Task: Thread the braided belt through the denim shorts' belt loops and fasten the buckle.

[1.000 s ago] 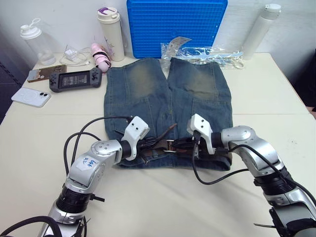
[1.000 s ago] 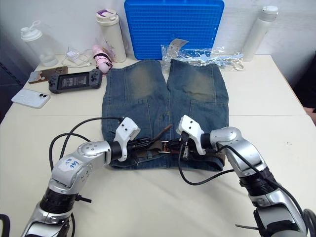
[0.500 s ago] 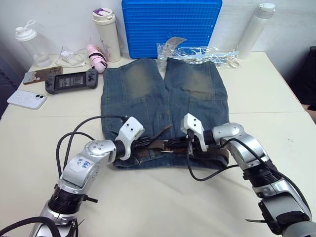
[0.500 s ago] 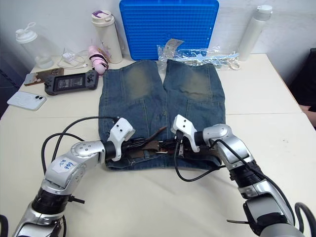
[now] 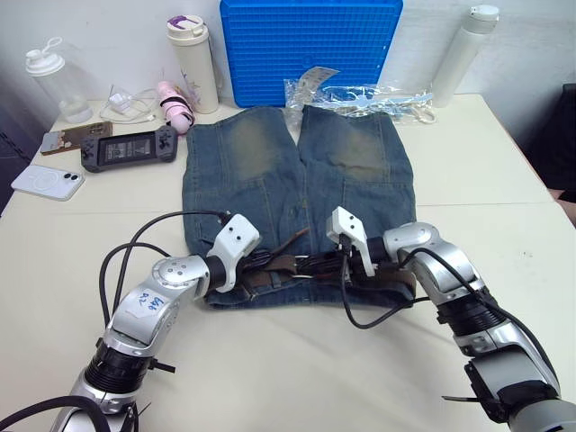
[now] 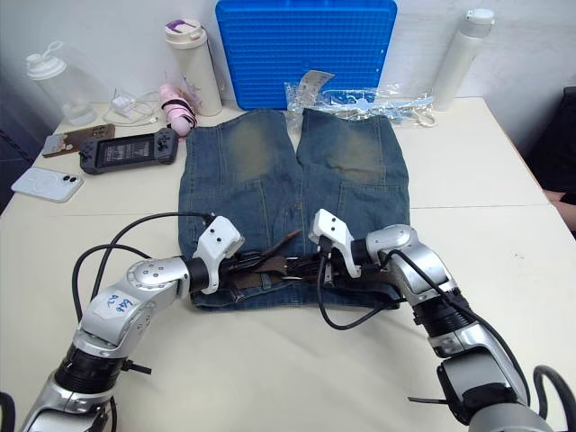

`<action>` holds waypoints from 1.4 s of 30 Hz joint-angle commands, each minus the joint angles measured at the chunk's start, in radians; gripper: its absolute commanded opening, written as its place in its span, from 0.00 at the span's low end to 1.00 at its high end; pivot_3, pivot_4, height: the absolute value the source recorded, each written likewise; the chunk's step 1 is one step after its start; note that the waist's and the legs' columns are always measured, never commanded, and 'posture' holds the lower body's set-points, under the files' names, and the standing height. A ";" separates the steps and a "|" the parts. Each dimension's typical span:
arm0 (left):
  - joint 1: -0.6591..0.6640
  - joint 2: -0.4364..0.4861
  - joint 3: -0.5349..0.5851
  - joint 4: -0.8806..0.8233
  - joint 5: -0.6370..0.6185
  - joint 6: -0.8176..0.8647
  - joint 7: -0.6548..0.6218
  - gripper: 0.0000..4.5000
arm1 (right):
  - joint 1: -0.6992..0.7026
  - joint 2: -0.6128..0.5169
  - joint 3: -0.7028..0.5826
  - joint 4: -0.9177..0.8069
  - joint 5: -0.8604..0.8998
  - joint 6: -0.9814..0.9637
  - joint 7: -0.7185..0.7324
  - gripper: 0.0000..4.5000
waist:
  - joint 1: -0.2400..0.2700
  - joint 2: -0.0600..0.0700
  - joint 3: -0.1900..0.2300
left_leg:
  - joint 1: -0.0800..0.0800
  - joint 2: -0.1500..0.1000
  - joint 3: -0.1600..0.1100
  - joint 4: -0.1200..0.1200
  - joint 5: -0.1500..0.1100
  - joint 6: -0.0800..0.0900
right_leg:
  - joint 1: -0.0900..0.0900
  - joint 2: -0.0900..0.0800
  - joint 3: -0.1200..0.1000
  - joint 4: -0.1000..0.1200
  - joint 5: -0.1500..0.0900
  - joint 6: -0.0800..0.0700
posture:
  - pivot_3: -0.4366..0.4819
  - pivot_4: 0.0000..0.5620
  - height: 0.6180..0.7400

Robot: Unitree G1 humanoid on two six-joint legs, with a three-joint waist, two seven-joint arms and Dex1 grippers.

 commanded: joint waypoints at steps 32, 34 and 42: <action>-0.038 -0.106 0.283 0.021 -0.168 0.100 0.029 0.00 | -0.158 -0.003 0.457 0.129 -0.373 0.128 0.038 0.01 | -0.014 -0.001 -0.024 | 0.018 0.002 -0.001 -0.011 -0.003 -0.006 | 0.011 0.000 -0.001 0.000 -0.003 -0.005 | 0.48 0.27 0.61; -0.067 -0.138 0.309 0.025 -0.212 0.128 0.030 0.00 | -0.152 0.001 0.464 0.125 -0.391 0.113 0.040 0.01 | -0.013 -0.005 -0.029 | 0.027 0.002 0.000 -0.013 -0.004 -0.006 | 0.020 0.000 -0.001 -0.003 -0.003 -0.005 | 0.48 0.27 0.61; -0.315 -0.213 0.316 0.159 -0.348 0.201 -0.026 0.00 | -0.098 -0.012 0.450 0.099 -0.442 0.042 0.037 0.01 | -0.013 -0.007 -0.034 | 0.035 0.005 -0.003 -0.014 -0.009 -0.016 | 0.032 0.001 -0.002 -0.012 -0.003 -0.005 | 0.48 0.27 0.61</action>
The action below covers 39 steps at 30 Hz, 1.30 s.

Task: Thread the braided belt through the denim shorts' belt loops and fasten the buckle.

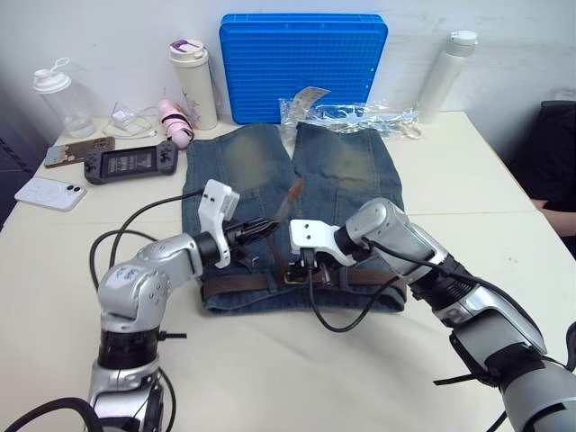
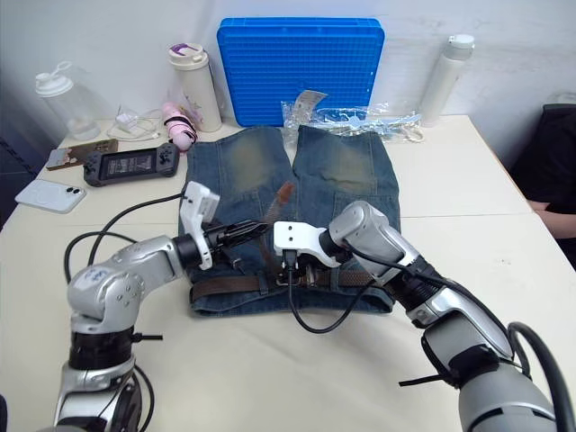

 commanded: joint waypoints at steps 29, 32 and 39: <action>-0.862 -0.370 -0.035 0.869 0.058 -0.326 -0.332 0.00 | 0.292 -0.079 0.149 0.050 -0.238 -0.195 0.021 0.01 | 0.033 0.000 0.000 | -0.002 -0.007 -0.004 0.000 0.002 0.003 | 0.003 -0.002 -0.004 -0.008 0.003 0.005 | 0.48 0.27 0.61; -0.912 -0.377 0.024 0.891 0.004 -0.275 -0.317 0.00 | 0.296 -0.079 0.158 0.051 -0.235 -0.204 0.038 0.01 | 0.034 0.000 0.000 | -0.003 -0.007 -0.005 0.000 0.002 0.003 | 0.003 -0.002 -0.004 -0.009 0.003 0.005 | 0.48 0.27 0.61; -0.909 -0.407 0.090 0.856 -0.030 -0.204 -0.255 0.00 | 0.315 -0.075 0.154 0.052 -0.229 -0.208 0.033 0.01 | 0.041 0.001 0.001 | -0.004 -0.007 -0.007 0.000 0.002 0.003 | 0.003 -0.002 -0.004 -0.010 0.003 0.005 | 0.48 0.27 0.61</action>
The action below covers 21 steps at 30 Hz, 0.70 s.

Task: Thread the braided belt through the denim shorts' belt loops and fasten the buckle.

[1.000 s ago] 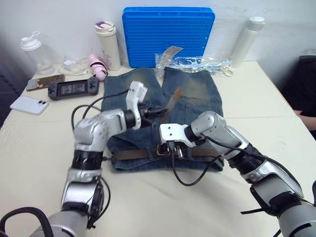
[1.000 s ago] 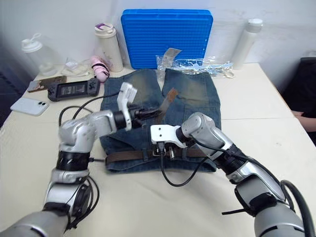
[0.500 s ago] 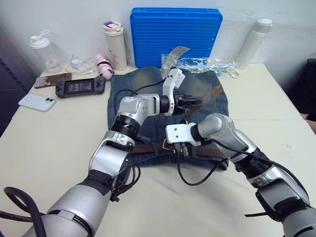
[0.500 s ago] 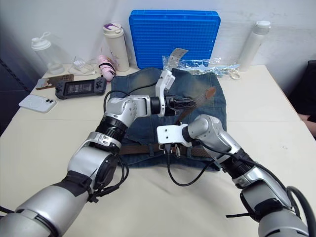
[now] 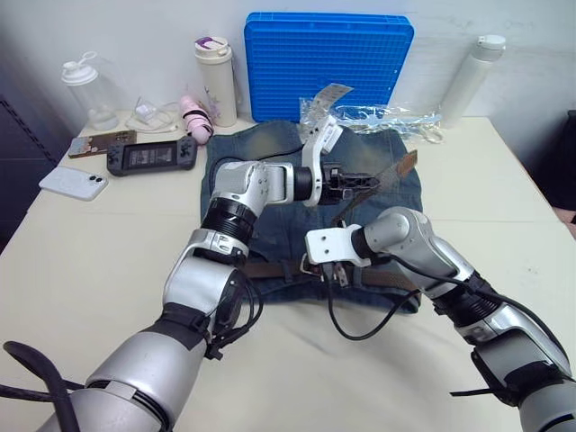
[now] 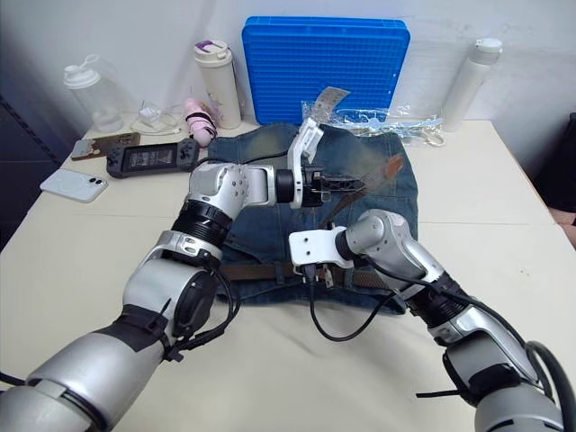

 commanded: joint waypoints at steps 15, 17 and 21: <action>0.282 0.137 0.184 -0.712 -0.180 0.273 0.143 0.00 | 0.283 -0.034 -0.086 -0.016 0.155 0.279 0.085 0.01 | 0.013 0.002 0.001 | 0.000 0.000 -0.002 -0.001 -0.001 -0.001 | 0.001 0.001 0.001 -0.004 0.000 0.001 | 0.48 0.27 0.61; 0.320 0.143 0.177 -0.782 -0.202 0.308 0.148 0.00 | 0.280 -0.040 -0.122 -0.039 0.189 0.314 0.088 0.01 | 0.014 0.002 0.001 | 0.000 0.000 -0.003 -0.003 -0.001 -0.002 | 0.001 0.001 0.002 -0.004 0.000 0.001 | 0.48 0.27 0.61; 0.406 0.158 0.151 -0.902 -0.225 0.349 0.160 0.00 | 0.255 -0.054 -0.224 -0.115 0.290 0.430 0.084 0.01 | 0.018 0.006 0.003 | -0.016 0.000 -0.020 -0.001 -0.001 0.005 | -0.003 0.006 0.001 -0.010 0.000 0.000 | 0.48 0.27 0.61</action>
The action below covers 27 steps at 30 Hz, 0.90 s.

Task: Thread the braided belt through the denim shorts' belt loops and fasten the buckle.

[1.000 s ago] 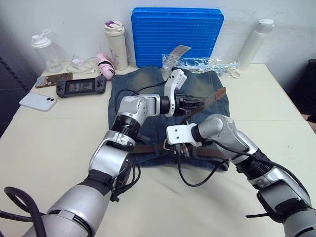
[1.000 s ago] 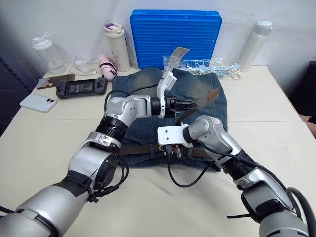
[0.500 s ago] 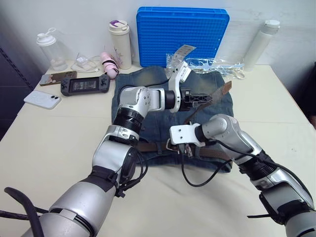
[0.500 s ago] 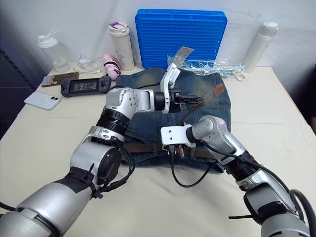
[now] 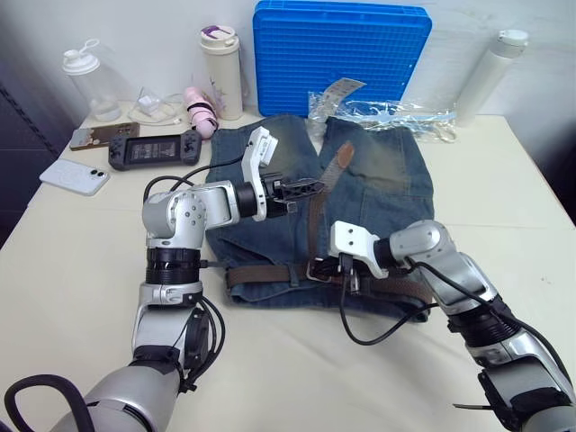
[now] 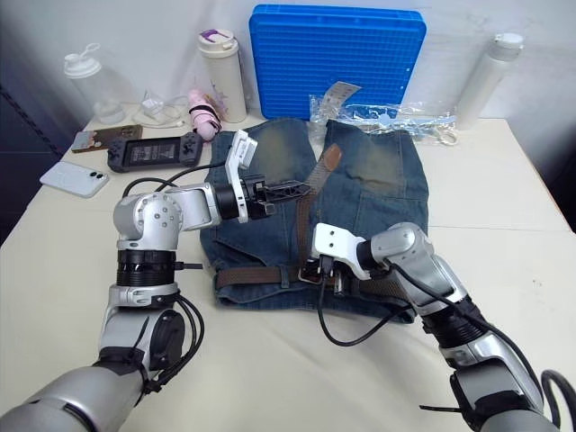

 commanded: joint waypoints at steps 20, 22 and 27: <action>0.288 0.259 -0.125 -0.451 -0.081 -0.005 -0.054 0.00 | 0.009 -0.122 -0.199 -0.161 0.351 0.470 -0.071 0.01 | -0.003 0.008 0.035 | -0.003 0.001 0.004 -0.001 0.003 0.001 | -0.003 0.002 -0.001 -0.002 0.000 0.000 | 0.48 0.27 0.61; 0.291 0.256 -0.132 -0.454 -0.080 -0.009 -0.052 0.00 | 0.007 -0.128 -0.204 -0.165 0.366 0.476 -0.073 0.01 | -0.004 0.008 0.036 | -0.004 0.001 0.004 -0.001 0.003 0.001 | -0.003 0.002 -0.001 -0.002 0.000 0.000 | 0.48 0.27 0.61; 0.289 0.270 -0.144 -0.445 -0.072 -0.028 -0.062 0.00 | 0.008 -0.159 -0.195 -0.188 0.389 0.491 -0.060 0.01 | -0.004 0.008 0.036 | -0.004 0.001 0.005 -0.001 0.003 0.002 | -0.004 0.003 -0.001 -0.001 0.000 0.000 | 0.48 0.27 0.61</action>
